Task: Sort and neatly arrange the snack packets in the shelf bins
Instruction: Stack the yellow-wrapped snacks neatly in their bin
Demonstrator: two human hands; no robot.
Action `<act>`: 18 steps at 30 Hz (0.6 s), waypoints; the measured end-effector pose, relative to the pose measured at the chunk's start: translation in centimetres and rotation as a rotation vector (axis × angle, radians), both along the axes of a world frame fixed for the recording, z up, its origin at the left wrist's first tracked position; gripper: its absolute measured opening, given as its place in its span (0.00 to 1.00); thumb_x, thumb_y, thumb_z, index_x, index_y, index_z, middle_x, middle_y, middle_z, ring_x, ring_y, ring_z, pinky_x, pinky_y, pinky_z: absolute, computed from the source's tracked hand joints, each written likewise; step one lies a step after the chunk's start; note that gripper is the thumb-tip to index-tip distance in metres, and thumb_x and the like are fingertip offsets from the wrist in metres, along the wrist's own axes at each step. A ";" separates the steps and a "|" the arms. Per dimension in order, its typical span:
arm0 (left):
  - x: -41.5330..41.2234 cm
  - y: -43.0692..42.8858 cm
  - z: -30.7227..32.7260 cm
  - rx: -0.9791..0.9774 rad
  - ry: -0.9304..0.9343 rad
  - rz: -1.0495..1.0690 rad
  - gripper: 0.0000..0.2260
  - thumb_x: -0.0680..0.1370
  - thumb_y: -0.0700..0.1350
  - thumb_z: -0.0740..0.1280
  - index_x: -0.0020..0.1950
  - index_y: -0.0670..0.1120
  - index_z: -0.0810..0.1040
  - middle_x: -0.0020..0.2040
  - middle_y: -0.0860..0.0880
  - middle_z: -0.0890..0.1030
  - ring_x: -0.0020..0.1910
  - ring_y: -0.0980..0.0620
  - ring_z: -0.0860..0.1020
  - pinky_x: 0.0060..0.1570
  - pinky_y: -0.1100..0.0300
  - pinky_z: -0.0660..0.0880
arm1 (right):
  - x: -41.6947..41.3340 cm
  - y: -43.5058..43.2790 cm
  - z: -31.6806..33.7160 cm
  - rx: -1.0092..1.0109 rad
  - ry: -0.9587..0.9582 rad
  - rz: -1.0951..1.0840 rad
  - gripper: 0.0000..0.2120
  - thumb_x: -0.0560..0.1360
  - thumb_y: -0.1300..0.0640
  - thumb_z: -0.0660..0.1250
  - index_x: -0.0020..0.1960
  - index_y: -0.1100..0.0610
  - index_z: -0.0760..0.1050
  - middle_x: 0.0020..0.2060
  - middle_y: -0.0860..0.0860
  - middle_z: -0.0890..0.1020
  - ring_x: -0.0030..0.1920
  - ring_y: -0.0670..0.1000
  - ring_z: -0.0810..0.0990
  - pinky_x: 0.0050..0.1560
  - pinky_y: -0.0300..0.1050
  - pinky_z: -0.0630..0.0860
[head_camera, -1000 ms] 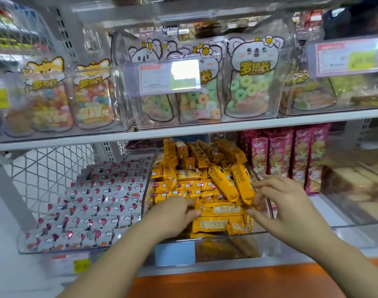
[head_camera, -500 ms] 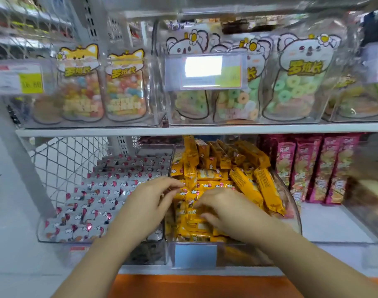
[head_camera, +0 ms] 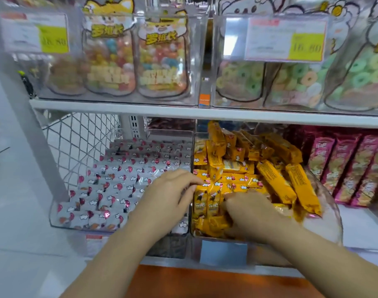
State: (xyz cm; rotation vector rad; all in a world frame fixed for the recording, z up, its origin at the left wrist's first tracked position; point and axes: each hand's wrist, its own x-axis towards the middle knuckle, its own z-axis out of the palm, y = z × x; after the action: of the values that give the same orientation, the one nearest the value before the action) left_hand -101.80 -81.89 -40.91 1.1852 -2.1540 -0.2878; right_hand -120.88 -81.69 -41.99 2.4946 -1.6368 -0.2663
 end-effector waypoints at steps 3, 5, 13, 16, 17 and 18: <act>0.1 0.0 -0.1 -0.014 -0.015 -0.016 0.10 0.79 0.46 0.62 0.57 0.54 0.79 0.51 0.62 0.76 0.56 0.60 0.72 0.60 0.56 0.69 | -0.9 0.5 0.7 -0.009 -0.193 0.001 0.18 0.70 0.37 0.67 0.53 0.48 0.75 0.50 0.45 0.75 0.48 0.48 0.75 0.47 0.44 0.74; -0.3 0.1 0.0 -0.030 -0.028 -0.048 0.10 0.78 0.52 0.62 0.57 0.56 0.78 0.50 0.66 0.74 0.56 0.64 0.71 0.61 0.58 0.67 | -1.7 1.1 1.4 -0.053 -0.405 0.022 0.19 0.68 0.36 0.68 0.54 0.45 0.75 0.49 0.41 0.75 0.47 0.45 0.74 0.46 0.41 0.73; -2.1 1.7 1.9 0.377 0.560 -0.150 0.15 0.74 0.65 0.60 0.50 0.60 0.80 0.48 0.57 0.81 0.40 0.55 0.81 0.48 0.57 0.78 | -1.9 2.5 2.8 -0.420 -0.937 0.214 0.16 0.68 0.57 0.70 0.56 0.48 0.77 0.50 0.41 0.73 0.41 0.41 0.75 0.43 0.35 0.75; -2.0 1.7 2.0 0.580 0.790 -0.174 0.16 0.69 0.59 0.62 0.52 0.57 0.81 0.47 0.53 0.84 0.41 0.54 0.82 0.41 0.59 0.79 | -1.2 2.6 2.8 -0.525 -0.945 0.270 0.19 0.69 0.58 0.68 0.58 0.48 0.76 0.51 0.43 0.73 0.48 0.39 0.73 0.49 0.31 0.72; -1.9 2.0 2.1 0.589 0.840 -0.191 0.15 0.68 0.57 0.65 0.52 0.56 0.80 0.49 0.52 0.83 0.43 0.54 0.82 0.40 0.61 0.78 | -0.9 2.7 2.8 -0.523 -0.946 0.296 0.18 0.70 0.57 0.67 0.60 0.48 0.75 0.52 0.44 0.73 0.50 0.39 0.73 0.50 0.31 0.72; -1.7 2.0 1.9 0.598 0.885 -0.194 0.15 0.68 0.54 0.67 0.53 0.56 0.80 0.51 0.52 0.83 0.44 0.53 0.82 0.39 0.61 0.77 | -0.7 2.8 2.7 -0.508 -0.942 0.324 0.18 0.71 0.55 0.66 0.61 0.47 0.74 0.53 0.45 0.74 0.51 0.40 0.74 0.52 0.31 0.72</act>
State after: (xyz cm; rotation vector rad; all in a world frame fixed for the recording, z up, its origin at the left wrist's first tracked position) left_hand -103.50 -79.88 -38.99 0.8709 -1.4035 -1.3341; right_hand -121.59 -78.90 -39.25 2.4937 -1.1949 1.3496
